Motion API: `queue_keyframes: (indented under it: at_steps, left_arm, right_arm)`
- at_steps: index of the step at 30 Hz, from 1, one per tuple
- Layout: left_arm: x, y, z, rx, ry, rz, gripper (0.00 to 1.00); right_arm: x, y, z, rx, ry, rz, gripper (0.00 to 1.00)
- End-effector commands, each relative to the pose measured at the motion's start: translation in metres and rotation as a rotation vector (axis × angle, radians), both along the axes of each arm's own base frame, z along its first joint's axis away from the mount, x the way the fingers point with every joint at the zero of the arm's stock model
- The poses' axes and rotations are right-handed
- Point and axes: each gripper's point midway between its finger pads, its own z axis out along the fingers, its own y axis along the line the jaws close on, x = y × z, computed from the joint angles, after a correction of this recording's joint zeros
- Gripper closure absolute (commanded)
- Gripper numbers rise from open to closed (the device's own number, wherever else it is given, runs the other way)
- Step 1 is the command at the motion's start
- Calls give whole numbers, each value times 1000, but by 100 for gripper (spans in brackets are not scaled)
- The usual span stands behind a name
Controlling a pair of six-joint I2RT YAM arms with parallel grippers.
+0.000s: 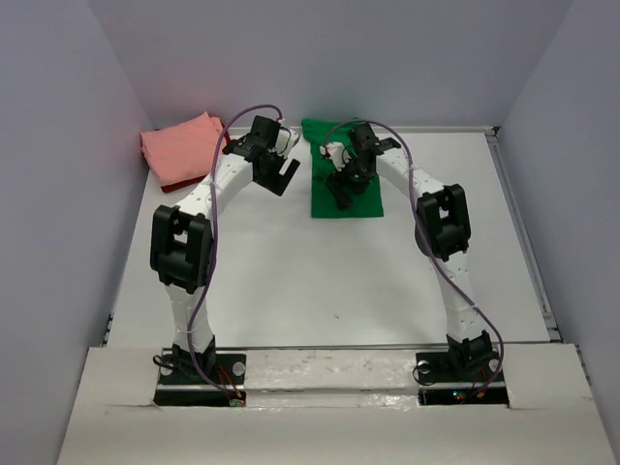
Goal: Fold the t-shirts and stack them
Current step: Fold the folded rectangular tshirt in 1/3 of the way
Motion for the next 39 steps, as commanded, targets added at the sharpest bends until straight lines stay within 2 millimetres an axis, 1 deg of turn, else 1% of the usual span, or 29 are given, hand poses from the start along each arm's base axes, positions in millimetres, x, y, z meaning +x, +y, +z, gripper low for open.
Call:
queue_keyframes:
  at_steps: [1, 7, 10, 11, 12, 13, 14, 16, 17, 18, 19, 20, 21, 22, 24, 26, 28, 29, 31, 32, 35, 36, 39]
  left_arm:
    - [2, -5, 41, -31, -85, -15, 1]
    - [0, -6, 44, -28, -96, -21, 1]
    - [-1, -6, 44, -24, -95, -23, 1]
    - [-1, -7, 45, -24, -97, -26, 1]
    - [-2, -8, 45, -25, -98, -29, 1]
    - [-2, -8, 46, -24, -100, -28, 1]
    - [-2, -8, 47, -25, -102, -28, 1]
    - [-2, -10, 47, -24, -100, -33, 1]
    - [-3, -10, 47, -23, -101, -34, 1]
    - [-3, -11, 48, -23, -102, -35, 1]
    - [-3, -12, 48, -23, -101, -38, 1]
    - [-3, -14, 49, -24, -105, -41, 1]
    - [-4, -14, 49, -23, -104, -41, 1]
    - [-4, -15, 50, -22, -106, -45, 1]
    - [-5, -17, 52, -23, -109, -48, 1]
    - [-7, -18, 52, -20, -109, -52, 1]
    - [-8, -19, 54, -17, -113, -54, 1]
    - [-9, -20, 53, -15, -110, -57, 1]
    - [-10, -20, 53, -15, -110, -59, 1]
    - [-11, -20, 53, -15, -110, -60, 1]
    - [-12, -22, 53, -14, -110, -64, 1]
    - [-12, -23, 52, -14, -109, -67, 1]
    - [-12, -25, 51, -13, -108, -72, 1]
  right_arm:
    - [2, 4, -15, -14, -1, 9, 3]
    - [0, 4, -21, -9, -5, 11, 3]
    - [-8, 2, -27, -13, 24, 8, 3]
    - [-11, 1, -22, -7, 25, 6, 3]
    - [-19, -1, -27, -9, 49, 10, 3]
    - [-23, 0, -19, 3, 47, 12, 3]
    - [-33, -4, -24, -2, 74, 11, 3]
    - [-44, -5, -22, 7, 97, 12, 3]
    - [-48, -5, -13, 18, 90, 16, 3]
    - [-53, -6, -13, 23, 100, 15, 3]
    - [-64, -7, -18, 28, 133, 17, 3]
    - [-68, -8, -10, 39, 131, 15, 3]
    - [-73, -8, -10, 45, 141, 15, 3]
    - [-83, -9, -14, 48, 171, 15, 3]
    - [-90, -11, -11, 54, 178, 15, 3]
    - [-101, -14, -16, 50, 206, 13, 3]
    - [-107, -15, -15, 56, 216, 15, 3]
    - [-115, -17, -19, 55, 238, 15, 3]
    - [-120, -19, -15, 59, 240, 13, 3]
    - [-129, -18, -19, 51, 259, 19, 3]
    - [-138, -21, -17, 55, 266, 21, 3]
    - [-146, -20, -20, 51, 280, 30, 3]
    - [-157, -20, -24, 47, 296, 40, 3]
